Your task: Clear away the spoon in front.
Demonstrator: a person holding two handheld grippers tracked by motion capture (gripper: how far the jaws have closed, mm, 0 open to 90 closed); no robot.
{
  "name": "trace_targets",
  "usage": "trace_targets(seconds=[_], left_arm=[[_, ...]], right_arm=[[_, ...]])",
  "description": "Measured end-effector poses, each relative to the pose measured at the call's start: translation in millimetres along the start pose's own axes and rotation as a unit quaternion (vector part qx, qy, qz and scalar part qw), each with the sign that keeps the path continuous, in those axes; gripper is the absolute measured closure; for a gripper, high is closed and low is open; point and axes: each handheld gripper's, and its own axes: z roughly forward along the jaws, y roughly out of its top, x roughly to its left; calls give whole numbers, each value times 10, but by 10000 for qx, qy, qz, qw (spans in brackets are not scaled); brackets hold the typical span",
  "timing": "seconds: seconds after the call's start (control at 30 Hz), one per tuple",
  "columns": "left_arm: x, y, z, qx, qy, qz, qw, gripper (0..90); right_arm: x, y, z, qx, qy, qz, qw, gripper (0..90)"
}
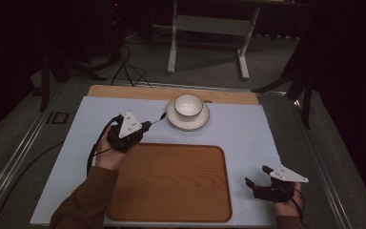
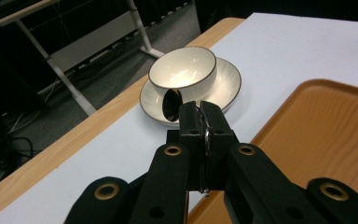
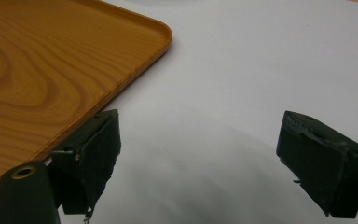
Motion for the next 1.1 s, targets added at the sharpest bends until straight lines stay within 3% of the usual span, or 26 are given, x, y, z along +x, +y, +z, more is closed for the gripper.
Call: trace_targets(seconds=[1.1], left_arm=[[20,-429,-460,108,299,-266,9991,885]], right_arm=[[0,-1,-9,-27,-20,17,10000,134]])
